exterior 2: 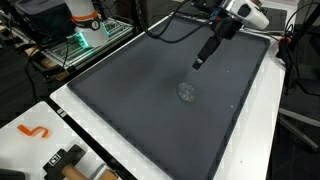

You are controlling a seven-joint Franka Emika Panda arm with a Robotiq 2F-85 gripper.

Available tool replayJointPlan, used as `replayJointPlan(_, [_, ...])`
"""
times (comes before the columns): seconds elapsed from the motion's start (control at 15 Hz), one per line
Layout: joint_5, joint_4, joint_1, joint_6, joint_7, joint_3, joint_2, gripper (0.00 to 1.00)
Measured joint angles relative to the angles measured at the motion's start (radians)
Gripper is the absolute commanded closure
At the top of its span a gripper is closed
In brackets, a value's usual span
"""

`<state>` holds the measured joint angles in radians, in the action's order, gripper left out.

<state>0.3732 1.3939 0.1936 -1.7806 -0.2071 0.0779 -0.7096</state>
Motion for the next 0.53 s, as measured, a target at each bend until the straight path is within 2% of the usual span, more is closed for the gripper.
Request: replayJointPlan(0.53, [0.084, 0.029, 0.026, -0.044, 0.048, -0.01, 0.006, 0.0])
